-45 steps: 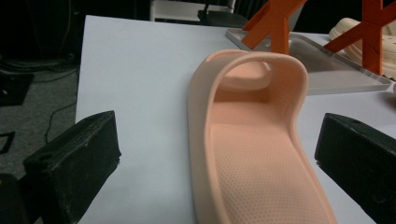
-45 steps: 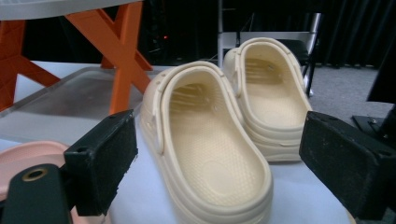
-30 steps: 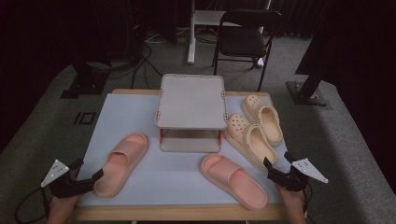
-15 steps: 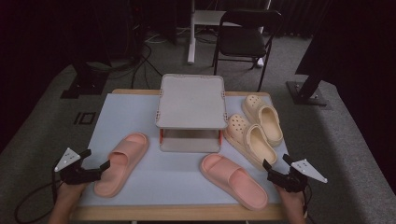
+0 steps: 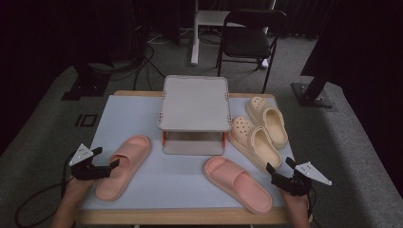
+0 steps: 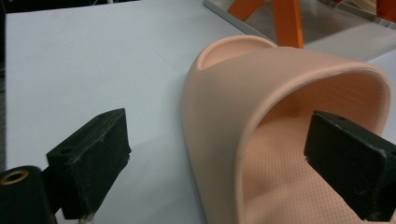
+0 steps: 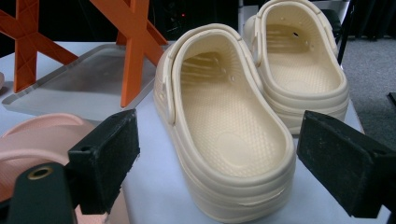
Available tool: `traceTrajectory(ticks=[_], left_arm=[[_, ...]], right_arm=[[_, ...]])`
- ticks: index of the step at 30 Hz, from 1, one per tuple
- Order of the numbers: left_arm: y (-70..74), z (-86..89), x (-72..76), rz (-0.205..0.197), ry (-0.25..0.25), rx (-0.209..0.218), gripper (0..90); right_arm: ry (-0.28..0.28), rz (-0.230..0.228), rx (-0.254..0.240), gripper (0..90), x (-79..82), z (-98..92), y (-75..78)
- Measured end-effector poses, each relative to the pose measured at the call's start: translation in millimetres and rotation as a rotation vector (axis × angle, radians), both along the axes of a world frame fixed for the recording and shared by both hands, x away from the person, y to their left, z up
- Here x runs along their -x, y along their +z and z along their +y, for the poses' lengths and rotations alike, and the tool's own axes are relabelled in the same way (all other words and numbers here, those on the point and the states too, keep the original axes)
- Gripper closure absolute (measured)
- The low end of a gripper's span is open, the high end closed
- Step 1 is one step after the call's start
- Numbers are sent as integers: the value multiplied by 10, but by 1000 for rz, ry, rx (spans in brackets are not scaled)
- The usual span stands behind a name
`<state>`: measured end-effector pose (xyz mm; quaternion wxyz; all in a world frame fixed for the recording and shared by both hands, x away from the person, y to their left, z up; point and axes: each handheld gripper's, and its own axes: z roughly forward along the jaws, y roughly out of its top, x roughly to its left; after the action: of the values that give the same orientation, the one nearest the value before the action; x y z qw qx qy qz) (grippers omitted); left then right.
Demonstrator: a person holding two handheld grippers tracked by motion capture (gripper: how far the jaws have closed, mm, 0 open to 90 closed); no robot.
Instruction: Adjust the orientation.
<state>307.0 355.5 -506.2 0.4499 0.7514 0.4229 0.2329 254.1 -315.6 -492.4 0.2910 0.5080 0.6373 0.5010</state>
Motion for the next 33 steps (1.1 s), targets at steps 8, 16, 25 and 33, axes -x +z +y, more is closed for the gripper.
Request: traceTrajectory(ticks=[8, 16, 25, 33], left_arm=[[-57, -52, -67, 12, -16, -6, 368], [-69, -105, -51, -12, 5, -21, 674], [-56, -151, -8, -35, 56, -50, 769], [12, -195, 61, -46, 60, -51, 803]], right_arm=[[3, 7, -4, 128, -3, -9, -12], [0, 11, -6, 129, -4, -21, -18], [2, 10, 16, 114, -18, -7, -21], [-40, -1, 51, 110, -44, -7, -44]])
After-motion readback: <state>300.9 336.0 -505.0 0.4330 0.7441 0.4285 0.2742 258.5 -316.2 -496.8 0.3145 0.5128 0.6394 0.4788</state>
